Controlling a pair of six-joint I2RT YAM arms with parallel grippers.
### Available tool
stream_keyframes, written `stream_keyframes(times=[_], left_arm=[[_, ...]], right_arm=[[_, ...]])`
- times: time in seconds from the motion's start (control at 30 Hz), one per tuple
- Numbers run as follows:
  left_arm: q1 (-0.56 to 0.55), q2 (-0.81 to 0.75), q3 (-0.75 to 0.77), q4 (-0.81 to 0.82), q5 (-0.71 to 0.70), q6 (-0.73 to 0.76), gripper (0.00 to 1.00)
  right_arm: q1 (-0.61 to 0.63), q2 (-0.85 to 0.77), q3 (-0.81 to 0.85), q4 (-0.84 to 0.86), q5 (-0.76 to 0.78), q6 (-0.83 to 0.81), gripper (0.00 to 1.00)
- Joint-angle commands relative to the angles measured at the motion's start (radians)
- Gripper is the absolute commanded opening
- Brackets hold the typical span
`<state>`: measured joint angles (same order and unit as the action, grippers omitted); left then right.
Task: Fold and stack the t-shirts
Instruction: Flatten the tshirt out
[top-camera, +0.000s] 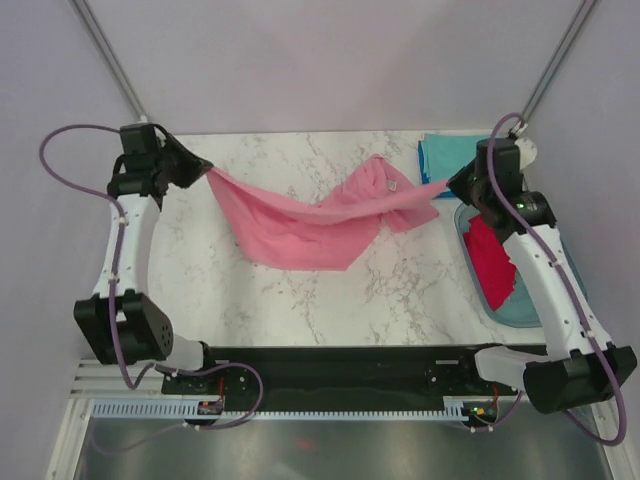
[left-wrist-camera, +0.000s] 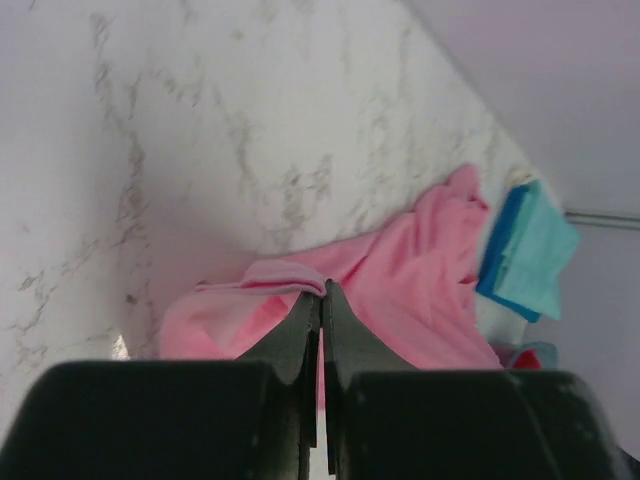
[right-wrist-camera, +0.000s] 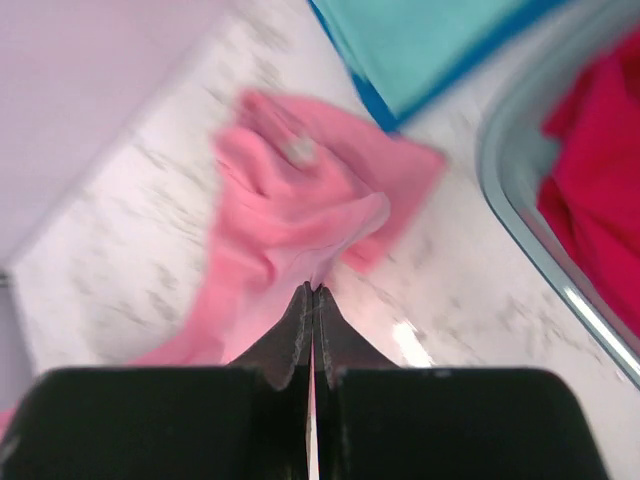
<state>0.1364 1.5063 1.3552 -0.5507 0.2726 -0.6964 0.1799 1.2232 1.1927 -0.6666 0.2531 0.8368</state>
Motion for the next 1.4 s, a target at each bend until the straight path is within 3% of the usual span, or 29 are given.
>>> stream_keyframes(times=[0.0,0.13,0.37,0.5,0.63,0.77,0.87,1.0,1.1,1.23,1.3,1.37], left_arm=[[0.003,-0.185,0.16,-0.025,0.04,-0.077,0.02],[0.003,-0.323,0.197,-0.054,0.056,-0.133,0.02],[0.003,-0.575,0.217,-0.146,0.028,-0.163,0.02],[0.005,-0.632,0.318,-0.222,0.008,-0.155,0.02],[0.003,-0.591,0.439,-0.314,-0.007,-0.12,0.02],[0.005,-0.528,0.482,-0.328,-0.024,-0.098,0.02],[0.005,-0.456,0.478,-0.322,-0.033,-0.071,0.02],[0.005,-0.347,0.366,-0.246,-0.052,-0.029,0.02],[0.005,-0.214,0.358,-0.16,-0.053,-0.031,0.02],[0.014,0.044,0.62,-0.126,-0.016,-0.014,0.02],[0.04,0.178,0.853,-0.127,0.051,-0.073,0.02],[0.083,0.274,1.061,-0.127,0.1,-0.135,0.02]], right_arm=[[0.0,-0.068,0.256,-0.148,0.069,-0.082,0.0],[-0.002,-0.114,0.512,-0.215,0.061,-0.11,0.0],[0.0,-0.358,0.59,-0.257,-0.034,-0.087,0.0],[0.0,-0.416,0.648,-0.283,-0.066,-0.067,0.0],[0.0,-0.389,0.789,-0.295,-0.103,-0.051,0.0],[0.0,-0.283,0.82,-0.294,-0.141,-0.077,0.0],[0.0,-0.216,0.714,-0.213,-0.166,-0.126,0.0],[-0.002,-0.088,0.569,0.025,-0.252,-0.162,0.0],[0.0,0.099,0.606,0.114,-0.296,-0.177,0.0],[-0.005,0.472,1.0,0.093,-0.23,-0.231,0.0],[-0.01,0.596,1.307,0.04,-0.216,-0.258,0.0],[-0.035,0.7,1.45,0.048,-0.241,-0.22,0.0]])
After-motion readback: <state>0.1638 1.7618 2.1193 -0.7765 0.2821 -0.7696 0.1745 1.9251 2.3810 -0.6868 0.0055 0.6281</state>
